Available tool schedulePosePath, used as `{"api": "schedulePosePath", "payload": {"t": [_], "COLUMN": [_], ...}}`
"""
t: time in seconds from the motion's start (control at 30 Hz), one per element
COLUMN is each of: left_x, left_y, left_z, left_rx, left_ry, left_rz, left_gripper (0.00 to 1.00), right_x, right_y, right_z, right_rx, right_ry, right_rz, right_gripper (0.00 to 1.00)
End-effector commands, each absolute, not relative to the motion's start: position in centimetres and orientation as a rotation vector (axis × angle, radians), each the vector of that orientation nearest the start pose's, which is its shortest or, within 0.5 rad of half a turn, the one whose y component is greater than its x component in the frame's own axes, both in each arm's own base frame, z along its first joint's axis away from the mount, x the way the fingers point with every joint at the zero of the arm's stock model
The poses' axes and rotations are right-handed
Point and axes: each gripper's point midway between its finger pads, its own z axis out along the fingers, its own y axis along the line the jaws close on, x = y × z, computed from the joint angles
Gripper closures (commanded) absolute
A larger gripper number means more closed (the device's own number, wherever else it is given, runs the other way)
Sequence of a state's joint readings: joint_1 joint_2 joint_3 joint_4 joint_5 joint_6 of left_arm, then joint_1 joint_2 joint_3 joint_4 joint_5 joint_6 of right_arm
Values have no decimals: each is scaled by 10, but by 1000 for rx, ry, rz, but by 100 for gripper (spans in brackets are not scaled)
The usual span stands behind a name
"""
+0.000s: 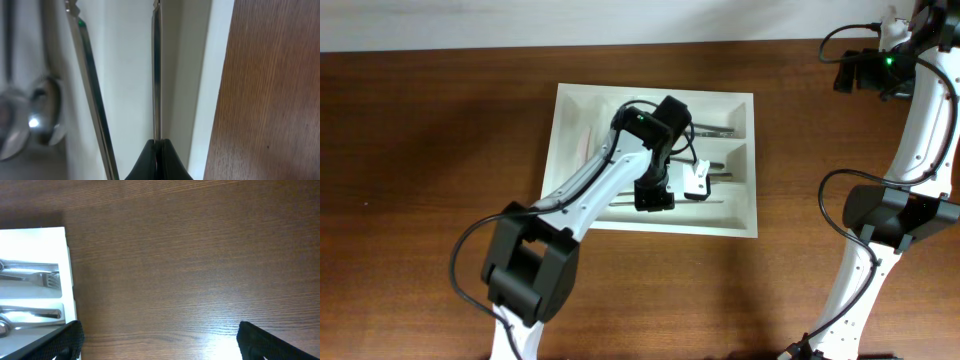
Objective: Pack container
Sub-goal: 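Carry the tongs with the left gripper into the tray's bottom compartment, then open the left gripper and raise it away to the upper left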
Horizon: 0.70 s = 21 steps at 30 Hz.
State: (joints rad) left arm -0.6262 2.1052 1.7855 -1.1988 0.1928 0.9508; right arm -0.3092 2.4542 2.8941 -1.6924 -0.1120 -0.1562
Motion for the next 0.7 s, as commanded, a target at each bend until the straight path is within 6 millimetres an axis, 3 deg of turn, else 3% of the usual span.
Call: {"api": "schedulePosePath", "payload": {"t": [0.0, 0.07, 0.1, 0.13, 0.17, 0.33, 0.47, 0.57, 0.67], "left_x": [319, 321, 321, 322, 323, 337, 380, 424, 462], "left_y": [-274, -275, -275, -276, -276, -277, -260, -222, -159], "left_z": [66, 66, 66, 66, 66, 77, 122, 170, 210], "left_rx": [-2282, -2289, -2290, -2292, -2295, -2226, -2063, -1802, -1325], "left_ry": [-2217, -2223, -2224, -2226, -2229, -2354, -2652, -2981, -3333], "left_rz": [300, 297, 297, 296, 296, 292, 281, 270, 272], "left_gripper": [98, 97, 82, 58, 22, 14, 8, 5, 3], "right_x": [475, 475, 475, 475, 475, 475, 475, 475, 475], "right_y": [-136, -136, -136, -136, -136, -136, -136, -136, -136], "right_z": [222, 222, 222, 222, 222, 222, 222, 222, 222], "right_rx": [205, 205, 205, 205, 205, 205, 205, 205, 205], "right_ry": [2768, 2768, 2768, 2768, 2768, 2768, 2768, 2768, 2768], "right_rz": [26, 26, 26, 26, 26, 26, 26, 26, 26], "right_gripper": [1, 1, 1, 1, 1, 1, 1, 1, 1]}}
